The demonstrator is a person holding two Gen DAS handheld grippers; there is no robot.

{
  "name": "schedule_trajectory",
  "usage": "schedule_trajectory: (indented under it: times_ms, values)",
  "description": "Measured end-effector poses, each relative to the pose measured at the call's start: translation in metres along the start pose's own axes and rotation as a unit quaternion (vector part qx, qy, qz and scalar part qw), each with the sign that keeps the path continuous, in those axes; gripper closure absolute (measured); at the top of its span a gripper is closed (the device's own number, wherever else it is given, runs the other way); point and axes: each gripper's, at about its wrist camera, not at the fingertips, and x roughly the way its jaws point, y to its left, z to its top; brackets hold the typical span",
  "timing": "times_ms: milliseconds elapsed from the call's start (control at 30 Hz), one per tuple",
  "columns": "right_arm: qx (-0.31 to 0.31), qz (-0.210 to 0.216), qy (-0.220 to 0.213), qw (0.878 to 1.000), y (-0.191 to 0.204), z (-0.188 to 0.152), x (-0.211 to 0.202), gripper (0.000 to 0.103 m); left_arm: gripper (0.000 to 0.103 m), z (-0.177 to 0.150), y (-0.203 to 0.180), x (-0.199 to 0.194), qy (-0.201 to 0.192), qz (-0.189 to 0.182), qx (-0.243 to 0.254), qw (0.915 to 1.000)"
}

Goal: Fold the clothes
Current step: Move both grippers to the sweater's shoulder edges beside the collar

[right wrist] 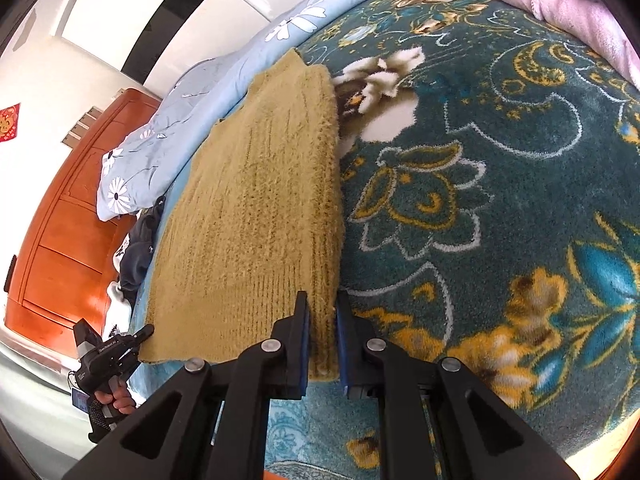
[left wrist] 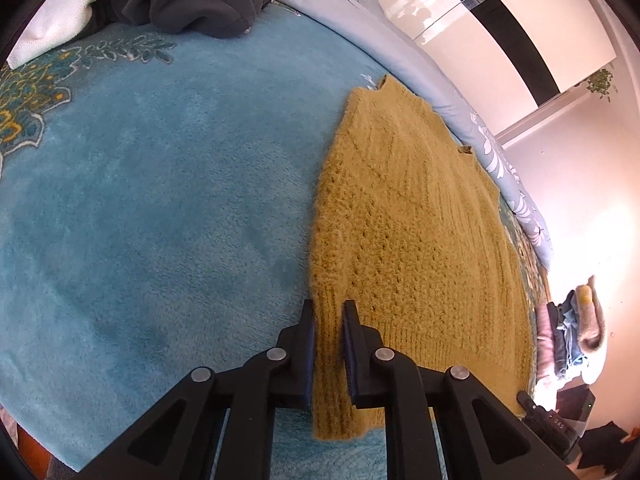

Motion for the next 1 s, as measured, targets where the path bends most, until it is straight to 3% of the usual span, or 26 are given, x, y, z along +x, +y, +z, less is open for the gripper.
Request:
schedule_trajectory:
  times_ms: [167,233,300,400,467,567,600,633,667,733,867,1000]
  values:
    - [-0.008,-0.022,-0.011,1.0,-0.002,0.007,-0.007,0.09,0.08,0.015,0.001,-0.009,-0.002,0.008,0.015,0.9999]
    - [-0.014,-0.032,-0.015,0.999,-0.001,0.011,-0.011,0.089,0.072,0.025,0.002,-0.017,-0.014,0.008,0.018,0.9997]
    - [-0.026,-0.049,-0.022,0.998,0.002,0.017,-0.014,0.087,0.053,0.036,-0.001,-0.021,-0.022,0.01,0.028,0.9993]
    - [-0.039,-0.075,-0.041,0.996,0.007,0.032,-0.019,0.079,0.045,0.054,-0.011,-0.023,-0.035,0.023,0.054,0.9977]
    - [-0.046,-0.073,-0.048,0.995,0.013,0.045,-0.019,0.066,0.036,0.067,-0.018,-0.022,-0.042,0.029,0.068,0.9964]
    - [-0.072,-0.073,-0.049,0.994,0.028,0.064,-0.014,0.058,0.027,0.087,-0.032,-0.017,-0.052,0.04,0.097,0.9931]
    - [-0.085,-0.075,-0.046,0.992,0.036,0.07,-0.01,0.058,0.026,0.092,-0.035,-0.016,-0.052,0.047,0.11,0.9914]
    - [-0.096,-0.078,-0.042,0.991,0.043,0.076,-0.005,0.048,0.025,0.097,-0.039,-0.015,-0.05,0.053,0.125,0.9895]
    - [-0.105,-0.08,-0.039,0.99,0.049,0.083,0.0,0.029,0.023,0.103,-0.044,-0.012,-0.046,0.055,0.141,0.9874]
    - [-0.121,-0.086,-0.032,0.988,0.062,0.094,0.011,0.019,0.02,0.114,-0.056,-0.006,-0.038,0.055,0.172,0.9828]
    - [-0.161,-0.083,-0.012,0.983,0.082,0.116,0.033,0.019,0.016,0.145,-0.083,0.016,-0.012,0.059,0.219,0.974]
    - [-0.214,-0.092,0.014,0.973,0.11,0.145,0.063,0.019,0.014,0.178,-0.117,0.047,0.017,0.076,0.279,0.9571]
